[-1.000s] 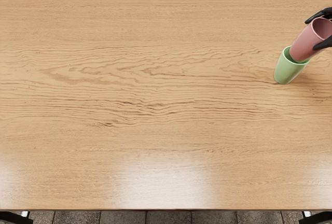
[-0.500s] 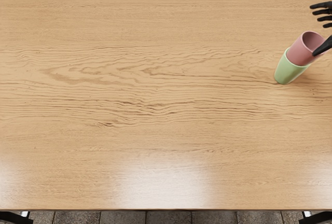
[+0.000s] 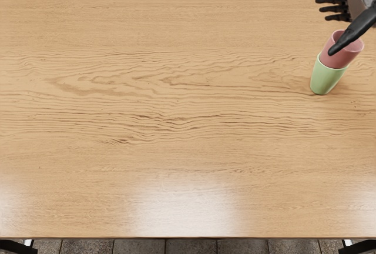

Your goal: Pick up cup and place in cup with right hand

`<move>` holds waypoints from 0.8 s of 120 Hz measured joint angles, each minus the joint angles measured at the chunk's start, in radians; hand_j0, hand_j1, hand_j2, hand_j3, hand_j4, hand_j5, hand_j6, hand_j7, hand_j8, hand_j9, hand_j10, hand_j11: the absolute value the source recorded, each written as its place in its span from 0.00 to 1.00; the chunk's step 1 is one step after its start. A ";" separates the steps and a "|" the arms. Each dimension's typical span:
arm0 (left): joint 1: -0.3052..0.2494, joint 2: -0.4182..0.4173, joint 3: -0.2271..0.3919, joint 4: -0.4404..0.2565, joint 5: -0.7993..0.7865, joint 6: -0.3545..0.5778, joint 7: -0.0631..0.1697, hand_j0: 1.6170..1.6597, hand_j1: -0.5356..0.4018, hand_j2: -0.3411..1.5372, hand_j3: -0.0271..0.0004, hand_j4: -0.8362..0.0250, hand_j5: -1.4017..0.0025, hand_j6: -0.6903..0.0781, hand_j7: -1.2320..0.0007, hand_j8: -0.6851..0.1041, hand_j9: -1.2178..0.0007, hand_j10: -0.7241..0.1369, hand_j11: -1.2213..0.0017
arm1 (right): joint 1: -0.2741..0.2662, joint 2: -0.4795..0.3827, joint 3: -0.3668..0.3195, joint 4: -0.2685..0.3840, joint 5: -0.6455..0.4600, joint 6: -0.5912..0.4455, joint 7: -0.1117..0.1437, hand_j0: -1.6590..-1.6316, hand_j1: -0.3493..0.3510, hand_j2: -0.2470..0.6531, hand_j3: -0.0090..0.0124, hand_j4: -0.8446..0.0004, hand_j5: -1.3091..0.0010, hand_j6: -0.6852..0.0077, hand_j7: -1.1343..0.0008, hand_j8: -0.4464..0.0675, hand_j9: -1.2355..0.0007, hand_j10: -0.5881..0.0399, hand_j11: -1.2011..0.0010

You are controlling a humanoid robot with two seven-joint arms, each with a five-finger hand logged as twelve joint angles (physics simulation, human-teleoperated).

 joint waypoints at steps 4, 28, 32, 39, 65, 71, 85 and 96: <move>0.000 0.000 0.000 0.000 0.000 0.000 0.000 0.96 0.93 0.18 0.98 0.96 0.99 0.88 0.99 0.85 0.99 0.83 0.99 | 0.007 0.003 0.000 0.008 0.017 0.010 -0.001 0.04 0.01 0.27 0.42 0.99 0.99 0.98 0.99 0.85 0.99 0.93 0.99; 0.000 0.000 0.000 0.000 0.000 0.000 0.000 0.96 0.93 0.18 0.98 0.96 0.99 0.88 0.99 0.85 0.99 0.83 0.99 | 0.026 0.050 -0.001 0.051 0.167 0.067 -0.021 0.04 0.00 0.27 0.42 0.99 1.00 0.98 1.00 0.86 1.00 0.93 1.00; -0.001 0.000 0.000 0.000 0.000 0.000 0.000 0.96 0.93 0.18 0.98 0.96 0.99 0.88 0.99 0.85 0.99 0.83 0.99 | 0.027 0.069 -0.001 0.063 0.190 0.070 -0.030 0.04 0.00 0.27 0.42 0.99 1.00 0.98 1.00 0.86 1.00 0.93 1.00; 0.000 0.000 0.000 0.000 0.000 0.000 0.000 0.96 0.93 0.18 0.98 0.96 0.99 0.88 0.99 0.85 0.99 0.83 0.99 | 0.031 0.106 0.000 0.080 0.218 0.073 -0.040 0.04 0.00 0.27 0.42 1.00 1.00 0.98 1.00 0.86 1.00 0.93 1.00; 0.000 0.000 0.000 0.000 0.000 0.000 0.000 0.96 0.93 0.18 0.98 0.96 0.99 0.88 0.99 0.85 0.99 0.83 0.99 | -0.001 0.189 -0.011 0.165 0.327 0.076 -0.052 0.04 0.00 0.27 0.42 1.00 1.00 0.99 1.00 0.87 1.00 0.93 1.00; 0.000 0.000 0.000 0.000 0.000 0.000 0.000 0.96 0.93 0.18 0.98 0.96 0.99 0.88 0.99 0.85 0.99 0.83 0.99 | -0.017 0.194 -0.012 0.190 0.354 0.076 -0.053 0.04 0.00 0.27 0.42 1.00 1.00 0.99 1.00 0.87 1.00 0.94 1.00; 0.000 0.000 0.000 0.000 0.000 0.000 0.000 0.96 0.93 0.18 0.98 0.96 0.99 0.88 0.99 0.85 0.99 0.83 0.99 | -0.047 0.207 -0.012 0.226 0.387 0.076 -0.054 0.04 0.00 0.27 0.42 1.00 1.00 0.99 1.00 0.87 1.00 0.94 1.00; -0.002 0.000 0.000 0.000 0.000 0.000 0.000 0.96 0.93 0.18 0.98 0.96 0.99 0.88 0.99 0.85 0.99 0.83 0.99 | -0.056 0.232 -0.012 0.237 0.397 0.077 -0.054 0.04 0.00 0.27 0.42 1.00 1.00 0.99 1.00 0.87 1.00 0.94 1.00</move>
